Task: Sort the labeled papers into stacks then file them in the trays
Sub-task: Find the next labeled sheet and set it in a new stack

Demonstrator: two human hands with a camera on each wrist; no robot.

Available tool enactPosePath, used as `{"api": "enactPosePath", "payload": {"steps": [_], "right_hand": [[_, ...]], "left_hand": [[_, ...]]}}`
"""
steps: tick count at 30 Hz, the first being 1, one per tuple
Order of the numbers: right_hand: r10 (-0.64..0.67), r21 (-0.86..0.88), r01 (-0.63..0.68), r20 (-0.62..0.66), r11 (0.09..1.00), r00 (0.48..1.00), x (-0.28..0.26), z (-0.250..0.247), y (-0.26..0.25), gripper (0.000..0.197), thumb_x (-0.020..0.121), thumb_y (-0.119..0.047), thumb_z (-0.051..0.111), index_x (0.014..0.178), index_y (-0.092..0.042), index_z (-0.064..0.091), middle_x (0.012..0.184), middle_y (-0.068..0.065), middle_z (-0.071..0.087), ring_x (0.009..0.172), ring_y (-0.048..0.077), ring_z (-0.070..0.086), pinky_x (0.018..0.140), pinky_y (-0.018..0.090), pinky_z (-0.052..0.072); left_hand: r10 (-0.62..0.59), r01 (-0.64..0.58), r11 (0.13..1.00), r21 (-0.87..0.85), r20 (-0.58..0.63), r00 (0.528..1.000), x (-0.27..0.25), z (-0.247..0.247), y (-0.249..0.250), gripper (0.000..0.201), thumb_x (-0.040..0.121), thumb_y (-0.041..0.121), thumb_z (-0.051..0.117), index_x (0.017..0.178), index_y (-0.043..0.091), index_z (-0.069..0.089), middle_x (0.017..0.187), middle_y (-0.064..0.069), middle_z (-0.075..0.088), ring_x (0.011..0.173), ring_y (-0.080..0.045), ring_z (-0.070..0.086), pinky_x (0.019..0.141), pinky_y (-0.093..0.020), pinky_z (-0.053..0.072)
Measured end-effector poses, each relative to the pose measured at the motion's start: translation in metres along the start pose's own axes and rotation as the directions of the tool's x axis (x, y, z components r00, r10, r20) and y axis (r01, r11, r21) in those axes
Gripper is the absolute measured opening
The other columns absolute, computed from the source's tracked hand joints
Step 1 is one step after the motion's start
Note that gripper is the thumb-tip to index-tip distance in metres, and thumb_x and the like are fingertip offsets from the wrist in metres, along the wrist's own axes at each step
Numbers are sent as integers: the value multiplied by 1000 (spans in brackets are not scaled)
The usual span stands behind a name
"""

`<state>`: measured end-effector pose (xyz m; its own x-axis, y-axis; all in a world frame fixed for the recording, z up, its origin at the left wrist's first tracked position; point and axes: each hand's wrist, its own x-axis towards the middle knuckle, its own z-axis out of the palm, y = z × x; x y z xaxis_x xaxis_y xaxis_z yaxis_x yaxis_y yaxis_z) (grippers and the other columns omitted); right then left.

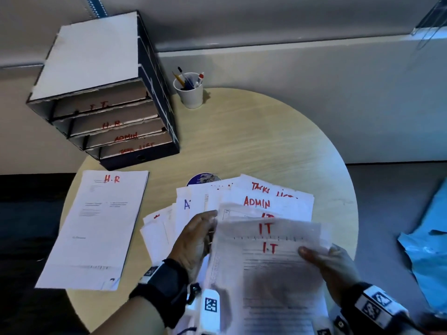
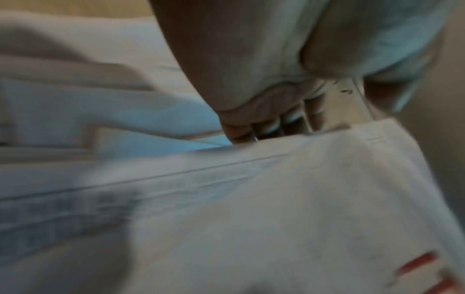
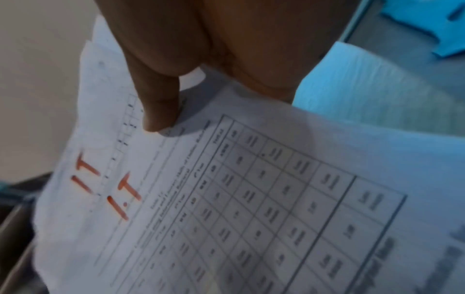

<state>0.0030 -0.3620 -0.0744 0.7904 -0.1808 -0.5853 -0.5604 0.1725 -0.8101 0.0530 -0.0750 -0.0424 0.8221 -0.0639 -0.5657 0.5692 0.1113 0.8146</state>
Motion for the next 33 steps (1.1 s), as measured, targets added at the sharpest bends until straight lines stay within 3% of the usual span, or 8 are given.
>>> {"api": "enactPosePath", "payload": {"steps": [12, 15, 17, 20, 23, 28, 30, 33], "right_hand": [[-149, -213, 92, -265, 973, 953, 7, 52, -38, 59, 77, -7, 79, 129, -10, 53, 122, 14, 63, 104, 29, 64, 87, 39, 52], [-823, -694, 578, -36, 428, 567, -30, 55, -83, 74, 72, -21, 80, 137, -11, 47, 135, 14, 51, 127, 29, 48, 106, 43, 40], [-850, -696, 716, 414, -63, 327, -62, 77, -115, 71, 69, -27, 75, 134, -15, 50, 130, 7, 58, 125, 25, 51, 106, 48, 39], [-499, -676, 667, 715, -313, 491, -84, 116, -141, 46, 77, -30, 62, 121, -29, 52, 105, -7, 66, 103, 18, 63, 93, 40, 47], [-327, -772, 594, 635, -226, 700, -71, 125, -147, 2, 88, -27, 48, 88, -28, 50, 91, -3, 66, 92, 22, 64, 76, 32, 47], [-384, -746, 549, 414, 376, 826, -54, 86, -155, 11, 64, -44, 65, 64, -36, 59, 54, -9, 53, 56, 12, 53, 57, 35, 47], [-447, -626, 560, 350, 542, 823, -59, 79, -157, 15, 70, -36, 76, 62, -31, 63, 56, -11, 57, 53, 4, 52, 55, 26, 44], [-517, -368, 616, 337, 697, 787, -68, 88, -163, 22, 79, -6, 76, 74, -27, 70, 72, -7, 72, 61, 0, 62, 59, 13, 49]], "left_hand": [[188, -68, 632, 772, -67, 980, -28, 2, 5, 8, 99, 28, 49, 97, 23, 44, 96, 3, 57, 89, -16, 56, 84, -31, 48], [342, -171, 350, 921, 44, 939, -52, 5, 49, 7, 99, 24, 46, 94, 28, 44, 94, 3, 59, 85, -19, 58, 72, -36, 48], [408, -287, 53, 956, 242, 881, -66, 14, 72, 21, 92, 10, 50, 102, 28, 47, 100, 2, 58, 90, -22, 58, 73, -36, 46], [436, -449, -211, 868, 495, 752, -84, 33, 95, 31, 78, 6, 53, 100, 29, 55, 86, 2, 58, 78, -23, 60, 63, -36, 42], [572, -439, -284, 852, 518, 636, -86, 28, 112, 13, 70, 17, 53, 74, 28, 53, 65, 7, 52, 60, -18, 58, 59, -31, 41], [796, -82, 191, 978, -106, 596, -72, -63, 118, 66, 70, 27, 78, 131, 22, 53, 117, -8, 61, 109, -31, 56, 94, -47, 46], [549, -84, 649, 756, -389, 740, -71, -85, 109, 96, 67, 35, 85, 148, 22, 36, 140, -10, 49, 126, -27, 48, 99, -41, 44], [181, -167, 979, 114, -135, 974, -77, -71, 101, 78, 61, 39, 85, 132, 25, 55, 129, -3, 66, 111, -16, 64, 84, -28, 50]]}}
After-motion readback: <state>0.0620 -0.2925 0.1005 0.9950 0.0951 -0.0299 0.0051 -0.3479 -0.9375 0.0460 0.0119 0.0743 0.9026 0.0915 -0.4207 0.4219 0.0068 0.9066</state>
